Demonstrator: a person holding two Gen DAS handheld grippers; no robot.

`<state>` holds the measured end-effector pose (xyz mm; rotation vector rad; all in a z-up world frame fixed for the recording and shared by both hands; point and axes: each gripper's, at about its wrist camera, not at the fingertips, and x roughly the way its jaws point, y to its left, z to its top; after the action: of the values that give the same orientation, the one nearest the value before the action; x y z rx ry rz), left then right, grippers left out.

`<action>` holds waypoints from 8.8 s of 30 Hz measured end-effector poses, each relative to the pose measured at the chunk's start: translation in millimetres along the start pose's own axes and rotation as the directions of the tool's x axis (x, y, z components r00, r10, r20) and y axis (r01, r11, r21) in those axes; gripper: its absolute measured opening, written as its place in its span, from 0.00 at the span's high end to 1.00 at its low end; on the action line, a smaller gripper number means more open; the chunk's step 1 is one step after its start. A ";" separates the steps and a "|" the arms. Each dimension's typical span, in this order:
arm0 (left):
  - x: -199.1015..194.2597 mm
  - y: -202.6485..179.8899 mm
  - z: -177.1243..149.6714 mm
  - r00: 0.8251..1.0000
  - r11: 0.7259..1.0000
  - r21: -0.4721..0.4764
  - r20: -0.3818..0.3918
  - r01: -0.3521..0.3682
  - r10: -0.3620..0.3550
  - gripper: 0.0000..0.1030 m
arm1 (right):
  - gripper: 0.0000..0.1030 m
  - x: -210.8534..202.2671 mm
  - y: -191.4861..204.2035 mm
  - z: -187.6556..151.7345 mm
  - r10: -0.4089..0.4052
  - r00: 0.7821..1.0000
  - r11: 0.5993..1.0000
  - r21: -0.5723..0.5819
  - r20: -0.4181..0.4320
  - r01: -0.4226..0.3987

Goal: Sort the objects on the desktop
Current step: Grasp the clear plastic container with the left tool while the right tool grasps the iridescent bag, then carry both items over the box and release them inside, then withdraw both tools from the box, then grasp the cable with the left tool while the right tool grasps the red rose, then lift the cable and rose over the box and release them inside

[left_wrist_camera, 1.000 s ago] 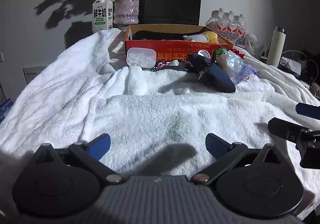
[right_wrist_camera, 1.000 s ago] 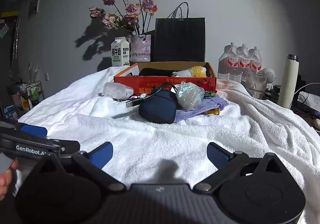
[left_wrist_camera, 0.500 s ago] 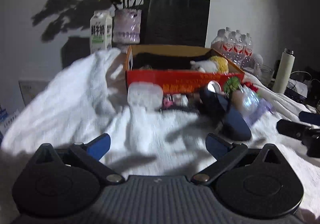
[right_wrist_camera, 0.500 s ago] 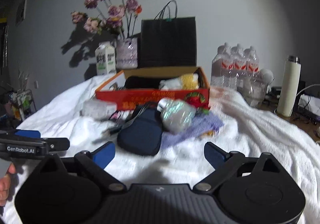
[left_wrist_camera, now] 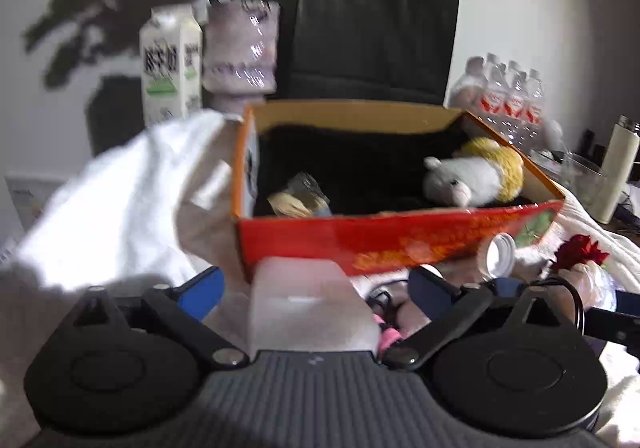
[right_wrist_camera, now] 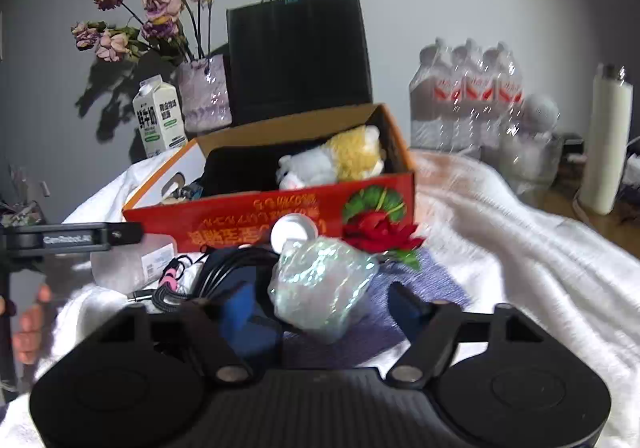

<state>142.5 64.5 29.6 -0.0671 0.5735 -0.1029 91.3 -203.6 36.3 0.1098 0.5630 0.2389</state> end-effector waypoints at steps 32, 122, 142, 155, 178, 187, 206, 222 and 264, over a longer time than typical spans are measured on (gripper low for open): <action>-186.3 -34.8 -89.6 0.969 0.989 -0.086 0.206 -0.119 0.134 0.35 | 0.81 -142.8 19.4 -57.1 0.003 0.984 0.988 -0.153 0.177 0.024; -80.9 -37.2 47.9 0.996 0.997 0.012 -0.020 -0.082 0.082 0.00 | 0.25 -5.0 14.1 113.1 0.073 0.997 0.994 -0.084 -0.024 -0.074; -162.2 -40.6 -111.6 0.990 0.992 -0.011 -0.074 -0.123 0.122 0.00 | 0.17 -107.2 18.2 -58.4 0.007 1.000 0.998 -0.059 -0.014 -0.007; -156.1 -74.0 -106.1 0.995 0.993 0.073 0.000 0.097 -0.097 0.00 | 0.19 -111.2 6.4 -77.5 0.002 1.000 1.000 -0.012 -0.010 -0.002; -37.3 -104.3 -23.2 0.981 0.976 0.098 -0.020 0.196 -0.195 0.88 | 0.35 -42.1 -11.1 -9.6 -0.012 0.999 0.987 -0.158 0.052 0.020; -37.6 -86.0 -13.5 0.985 0.985 0.031 0.014 0.170 -0.171 0.96 | 0.37 27.2 -12.6 25.7 -0.005 1.000 0.980 -0.199 0.016 0.008; -151.5 -74.4 -6.7 0.955 0.995 0.000 0.282 0.098 -0.094 0.97 | 0.68 -70.5 -5.0 20.6 0.060 0.977 0.994 -0.101 0.205 -0.040; -256.7 -69.9 -75.3 0.949 0.995 -0.025 0.301 0.100 -0.088 0.97 | 0.68 -183.0 7.6 -44.8 0.146 0.965 0.989 -0.015 0.218 -0.147; 136.0 -17.4 157.0 0.976 0.944 -0.254 0.002 0.212 -0.219 0.97 | 0.68 179.3 -0.9 191.8 0.076 0.995 0.997 0.030 -0.066 -0.075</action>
<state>340.2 37.0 89.7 -0.3782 0.6018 -0.2437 341.9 -166.2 105.1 0.1506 0.6293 0.3093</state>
